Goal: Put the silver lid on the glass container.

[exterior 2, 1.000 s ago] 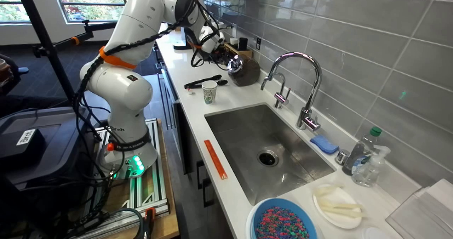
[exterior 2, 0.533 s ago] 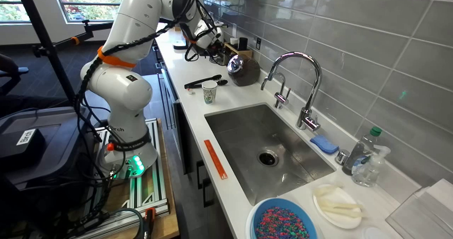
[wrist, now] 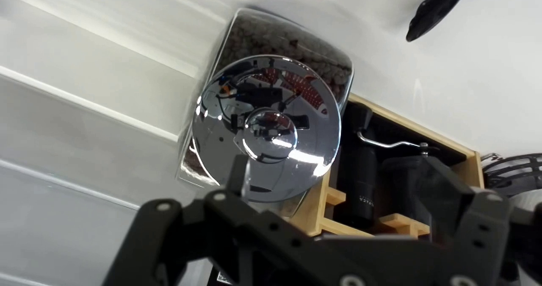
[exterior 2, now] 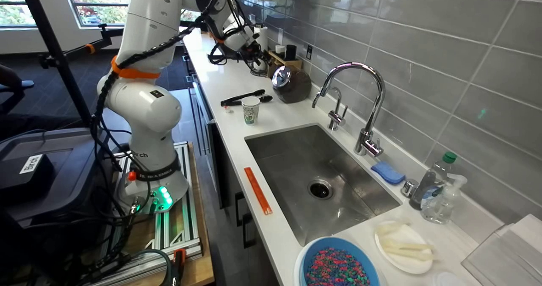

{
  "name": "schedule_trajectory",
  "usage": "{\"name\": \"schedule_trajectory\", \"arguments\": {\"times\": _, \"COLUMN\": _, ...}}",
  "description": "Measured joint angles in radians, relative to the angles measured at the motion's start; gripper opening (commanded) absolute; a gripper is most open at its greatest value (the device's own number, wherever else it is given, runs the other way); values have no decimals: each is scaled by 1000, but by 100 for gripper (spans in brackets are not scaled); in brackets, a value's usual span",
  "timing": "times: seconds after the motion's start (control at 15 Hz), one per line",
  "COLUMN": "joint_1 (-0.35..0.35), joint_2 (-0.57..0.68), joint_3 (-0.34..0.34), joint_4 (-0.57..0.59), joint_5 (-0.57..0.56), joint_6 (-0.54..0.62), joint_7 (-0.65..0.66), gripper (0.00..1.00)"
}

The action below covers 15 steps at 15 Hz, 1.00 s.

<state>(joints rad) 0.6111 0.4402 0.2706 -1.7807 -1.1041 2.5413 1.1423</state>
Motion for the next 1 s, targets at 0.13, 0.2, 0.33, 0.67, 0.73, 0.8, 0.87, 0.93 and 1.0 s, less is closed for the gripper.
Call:
{"name": "schedule_trajectory", "arguments": {"times": 0.13, "joint_1": -5, "joint_2": -34, "joint_3": 0, "joint_4": -40, "joint_5": 31, "joint_6": 0, "joint_7": 0, "gripper": 100}}
{"name": "schedule_trajectory", "arguments": {"times": 0.2, "joint_1": -10, "joint_2": -49, "joint_3": 0, "joint_4": -59, "joint_5": 45, "joint_6": 0, "joint_7": 0, "gripper": 100}}
{"name": "schedule_trajectory", "arguments": {"times": 0.33, "joint_1": -21, "joint_2": -75, "joint_3": 1, "joint_4": -98, "joint_5": 70, "joint_6": 0, "joint_7": 0, "gripper": 100}}
{"name": "schedule_trajectory", "arguments": {"times": 0.67, "joint_1": -54, "joint_2": -143, "joint_3": 18, "joint_4": -189, "joint_5": 157, "joint_6": 2, "joint_7": -29, "gripper": 100}}
{"name": "schedule_trajectory", "arguments": {"times": 0.73, "joint_1": -61, "joint_2": -158, "joint_3": 24, "joint_4": -208, "joint_5": 179, "joint_6": 4, "joint_7": -45, "gripper": 100}}
{"name": "schedule_trajectory", "arguments": {"times": 0.8, "joint_1": -69, "joint_2": -175, "joint_3": 31, "joint_4": -228, "joint_5": 204, "joint_6": 8, "joint_7": -62, "gripper": 100}}
{"name": "schedule_trajectory", "arguments": {"times": 0.87, "joint_1": -78, "joint_2": -194, "joint_3": 38, "joint_4": -249, "joint_5": 233, "joint_6": 14, "joint_7": -84, "gripper": 100}}
{"name": "schedule_trajectory", "arguments": {"times": 0.93, "joint_1": -87, "joint_2": -213, "joint_3": 44, "joint_4": -270, "joint_5": 261, "joint_6": 22, "joint_7": -105, "gripper": 100}}
{"name": "schedule_trajectory", "arguments": {"times": 1.0, "joint_1": -95, "joint_2": -233, "joint_3": 48, "joint_4": -291, "joint_5": 292, "joint_6": 29, "joint_7": -128, "gripper": 100}}
